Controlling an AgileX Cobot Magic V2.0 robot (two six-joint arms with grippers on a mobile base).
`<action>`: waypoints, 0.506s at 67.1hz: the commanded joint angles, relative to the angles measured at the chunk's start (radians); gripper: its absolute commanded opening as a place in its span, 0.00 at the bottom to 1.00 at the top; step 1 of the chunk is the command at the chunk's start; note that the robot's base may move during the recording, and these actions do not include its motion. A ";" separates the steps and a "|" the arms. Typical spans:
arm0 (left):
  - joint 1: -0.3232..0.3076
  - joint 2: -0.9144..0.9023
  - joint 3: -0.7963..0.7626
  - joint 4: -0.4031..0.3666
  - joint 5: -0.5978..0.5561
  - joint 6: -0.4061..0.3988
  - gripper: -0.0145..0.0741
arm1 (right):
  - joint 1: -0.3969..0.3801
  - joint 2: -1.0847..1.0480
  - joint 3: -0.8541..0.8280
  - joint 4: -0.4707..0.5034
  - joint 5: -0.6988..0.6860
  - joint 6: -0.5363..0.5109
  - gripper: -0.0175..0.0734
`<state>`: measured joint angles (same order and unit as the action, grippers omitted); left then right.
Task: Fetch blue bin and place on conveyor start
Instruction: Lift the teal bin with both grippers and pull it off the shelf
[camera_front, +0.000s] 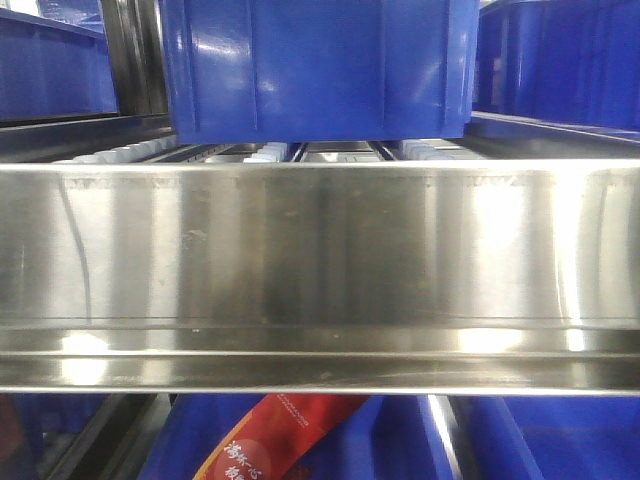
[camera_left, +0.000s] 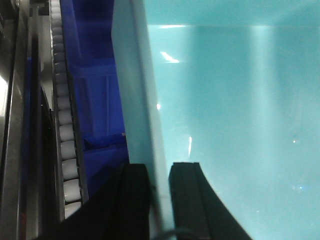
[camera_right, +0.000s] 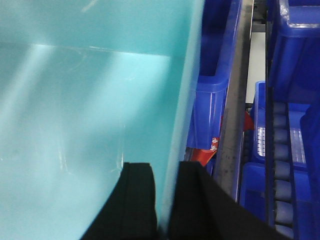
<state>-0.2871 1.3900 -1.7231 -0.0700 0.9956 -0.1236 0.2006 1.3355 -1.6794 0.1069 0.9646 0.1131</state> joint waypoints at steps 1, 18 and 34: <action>0.002 -0.016 -0.010 0.004 -0.026 0.014 0.04 | -0.008 -0.014 -0.006 -0.048 -0.038 -0.023 0.03; 0.002 -0.016 -0.010 0.004 -0.026 0.014 0.04 | -0.008 -0.014 -0.006 -0.048 -0.038 -0.023 0.03; 0.002 -0.016 -0.010 0.004 -0.026 0.014 0.04 | -0.008 -0.014 -0.006 -0.048 -0.038 -0.023 0.03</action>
<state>-0.2871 1.3900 -1.7231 -0.0700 0.9956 -0.1236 0.2006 1.3355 -1.6794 0.1069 0.9589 0.1131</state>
